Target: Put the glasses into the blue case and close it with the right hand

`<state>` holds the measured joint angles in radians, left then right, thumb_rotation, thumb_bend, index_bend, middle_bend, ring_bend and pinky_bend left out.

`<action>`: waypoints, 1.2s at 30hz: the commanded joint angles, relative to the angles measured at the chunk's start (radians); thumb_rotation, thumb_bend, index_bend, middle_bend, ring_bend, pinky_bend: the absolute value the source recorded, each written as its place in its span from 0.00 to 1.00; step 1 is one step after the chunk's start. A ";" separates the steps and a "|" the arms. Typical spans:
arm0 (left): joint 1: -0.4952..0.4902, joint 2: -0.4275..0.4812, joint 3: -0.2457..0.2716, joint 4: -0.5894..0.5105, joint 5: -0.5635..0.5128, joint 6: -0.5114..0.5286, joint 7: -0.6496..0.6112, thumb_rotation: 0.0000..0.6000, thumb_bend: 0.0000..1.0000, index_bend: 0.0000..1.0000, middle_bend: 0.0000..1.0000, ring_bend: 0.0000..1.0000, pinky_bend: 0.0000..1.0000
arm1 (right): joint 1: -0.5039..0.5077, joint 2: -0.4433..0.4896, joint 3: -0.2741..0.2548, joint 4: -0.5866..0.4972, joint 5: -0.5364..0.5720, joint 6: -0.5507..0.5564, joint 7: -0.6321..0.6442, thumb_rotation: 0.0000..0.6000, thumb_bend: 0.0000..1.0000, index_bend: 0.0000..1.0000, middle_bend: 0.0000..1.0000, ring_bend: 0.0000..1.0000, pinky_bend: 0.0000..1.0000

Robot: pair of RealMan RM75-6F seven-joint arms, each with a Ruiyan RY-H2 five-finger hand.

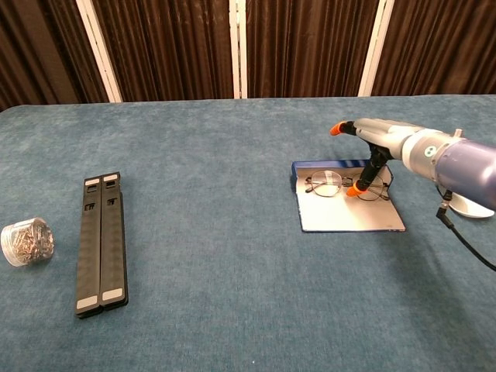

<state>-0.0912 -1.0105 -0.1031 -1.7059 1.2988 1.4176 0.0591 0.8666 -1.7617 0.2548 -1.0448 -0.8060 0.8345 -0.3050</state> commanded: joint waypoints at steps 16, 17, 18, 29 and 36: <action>-0.007 -0.010 -0.006 0.005 -0.028 -0.012 0.019 1.00 0.00 0.00 0.00 0.00 0.00 | 0.043 -0.078 0.067 0.184 0.009 -0.051 0.017 1.00 0.00 0.08 0.00 0.00 0.00; -0.007 -0.010 -0.006 0.004 -0.028 -0.012 0.020 1.00 0.00 0.00 0.00 0.00 0.00 | 0.044 -0.080 0.069 0.189 0.007 -0.052 0.017 1.00 0.00 0.08 0.00 0.00 0.00; -0.008 -0.011 -0.007 0.004 -0.029 -0.012 0.022 1.00 0.00 0.00 0.00 0.00 0.00 | 0.044 -0.081 0.071 0.192 0.006 -0.051 0.017 1.00 0.00 0.08 0.00 0.00 0.00; -0.008 -0.013 -0.004 0.000 -0.024 -0.009 0.030 1.00 0.00 0.00 0.00 0.00 0.00 | 0.009 -0.039 0.061 0.106 -0.039 -0.015 0.020 1.00 0.00 0.08 0.00 0.00 0.00; -0.009 -0.011 0.002 -0.002 -0.008 -0.008 0.026 1.00 0.00 0.00 0.00 0.00 0.00 | -0.090 0.128 -0.035 -0.167 -0.221 0.069 0.064 1.00 0.00 0.08 0.00 0.00 0.00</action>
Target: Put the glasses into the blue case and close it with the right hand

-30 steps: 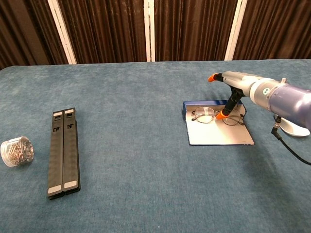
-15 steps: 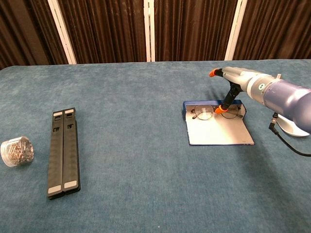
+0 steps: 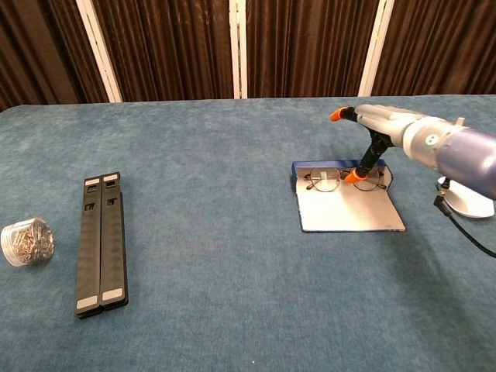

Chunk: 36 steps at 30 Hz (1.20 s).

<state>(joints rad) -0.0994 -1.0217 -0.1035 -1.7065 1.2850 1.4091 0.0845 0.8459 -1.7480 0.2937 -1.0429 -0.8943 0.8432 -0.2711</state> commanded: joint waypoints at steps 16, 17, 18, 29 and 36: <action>0.005 -0.003 0.018 -0.017 0.046 0.022 0.015 1.00 0.00 0.00 0.00 0.00 0.00 | -0.132 0.207 -0.201 -0.352 -0.343 0.126 -0.024 1.00 0.04 0.10 0.00 0.00 0.00; 0.006 -0.003 0.018 -0.017 0.046 0.022 0.015 1.00 0.00 0.00 0.00 0.00 0.00 | -0.131 0.203 -0.201 -0.349 -0.343 0.125 -0.028 1.00 0.04 0.10 0.00 0.00 0.00; 0.006 -0.003 0.018 -0.017 0.046 0.022 0.015 1.00 0.00 0.00 0.00 0.00 0.00 | -0.130 0.199 -0.201 -0.346 -0.343 0.123 -0.031 1.00 0.05 0.10 0.00 0.00 0.00; 0.001 -0.006 0.016 -0.012 0.034 0.011 0.018 1.00 0.00 0.00 0.00 0.00 0.00 | -0.127 0.123 -0.199 -0.261 -0.344 0.111 -0.052 1.00 0.06 0.10 0.00 0.00 0.00; -0.003 -0.008 0.015 -0.008 0.028 0.003 0.019 1.00 0.00 0.00 0.00 0.00 0.00 | -0.130 0.102 -0.195 -0.223 -0.340 0.102 -0.046 1.00 0.06 0.11 0.00 0.00 0.00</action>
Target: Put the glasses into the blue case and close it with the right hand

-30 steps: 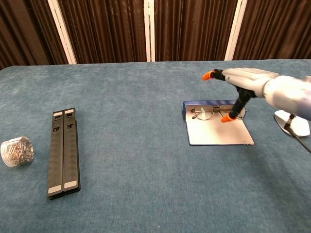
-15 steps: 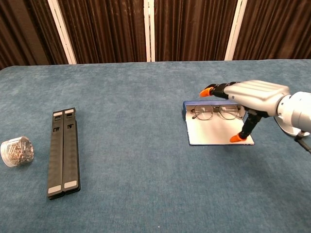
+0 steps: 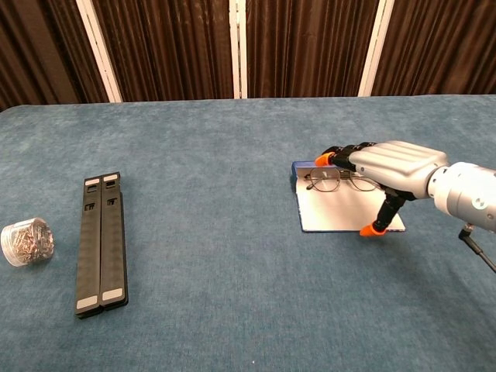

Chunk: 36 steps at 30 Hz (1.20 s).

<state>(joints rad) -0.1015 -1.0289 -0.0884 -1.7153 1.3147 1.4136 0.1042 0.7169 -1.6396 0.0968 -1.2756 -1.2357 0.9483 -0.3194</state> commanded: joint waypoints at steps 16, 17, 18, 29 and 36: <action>-0.003 -0.004 -0.001 0.002 -0.009 -0.005 0.006 1.00 0.00 0.00 0.00 0.00 0.00 | -0.002 -0.035 0.014 0.059 -0.001 -0.016 0.015 1.00 0.07 0.13 0.00 0.00 0.00; -0.003 -0.004 -0.001 0.002 -0.009 -0.005 0.006 1.00 0.00 0.00 0.00 0.00 0.00 | -0.002 -0.036 0.015 0.062 0.000 -0.017 0.015 1.00 0.07 0.13 0.00 0.00 0.00; -0.003 -0.004 -0.001 0.002 -0.009 -0.005 0.006 1.00 0.00 0.00 0.00 0.00 0.00 | -0.002 -0.037 0.016 0.063 0.000 -0.017 0.016 1.00 0.07 0.14 0.00 0.00 0.00; -0.003 -0.003 -0.001 0.001 -0.009 -0.005 0.005 1.00 0.00 0.00 0.00 0.00 0.00 | -0.005 -0.046 0.014 0.078 0.001 -0.027 0.002 1.00 0.07 0.14 0.00 0.00 0.00; -0.005 -0.005 -0.001 0.003 -0.011 -0.007 0.008 1.00 0.00 0.00 0.00 0.00 0.00 | -0.007 -0.057 0.013 0.091 -0.005 -0.029 0.003 1.00 0.08 0.15 0.00 0.00 0.00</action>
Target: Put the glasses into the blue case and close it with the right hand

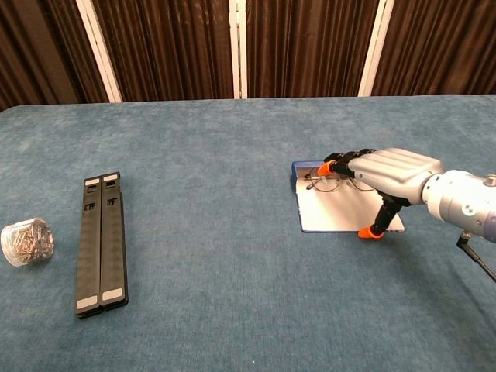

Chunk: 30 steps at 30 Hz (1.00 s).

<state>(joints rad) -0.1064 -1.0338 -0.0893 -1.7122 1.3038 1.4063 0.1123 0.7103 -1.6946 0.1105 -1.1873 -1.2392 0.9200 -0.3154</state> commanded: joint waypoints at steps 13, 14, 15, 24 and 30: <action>-0.001 -0.001 0.000 -0.001 -0.002 -0.002 0.002 1.00 0.00 0.00 0.00 0.00 0.00 | -0.003 -0.015 0.000 0.027 -0.008 -0.010 0.006 1.00 0.17 0.25 0.00 0.00 0.00; -0.001 -0.001 0.000 -0.001 -0.002 -0.002 0.003 1.00 0.00 0.00 0.00 0.00 0.00 | -0.003 -0.016 0.000 0.027 -0.008 -0.010 0.007 1.00 0.19 0.25 0.00 0.00 0.00; -0.002 -0.002 0.000 -0.001 -0.003 -0.002 0.003 1.00 0.00 0.00 0.00 0.00 0.00 | -0.003 -0.016 0.000 0.027 -0.009 -0.011 0.007 1.00 0.23 0.26 0.00 0.00 0.00; -0.003 -0.002 0.000 -0.001 -0.004 -0.004 0.005 1.00 0.00 0.00 0.00 0.00 0.00 | -0.008 -0.010 0.000 0.015 -0.022 -0.006 0.014 1.00 0.50 0.31 0.00 0.00 0.00; -0.003 -0.001 0.001 -0.001 -0.003 -0.003 0.004 1.00 0.00 0.00 0.00 0.00 0.00 | -0.010 -0.007 0.005 0.008 -0.026 -0.001 0.021 1.00 0.51 0.33 0.00 0.00 0.00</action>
<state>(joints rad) -0.1090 -1.0352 -0.0886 -1.7132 1.3006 1.4035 0.1163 0.7008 -1.7018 0.1147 -1.1790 -1.2648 0.9187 -0.2947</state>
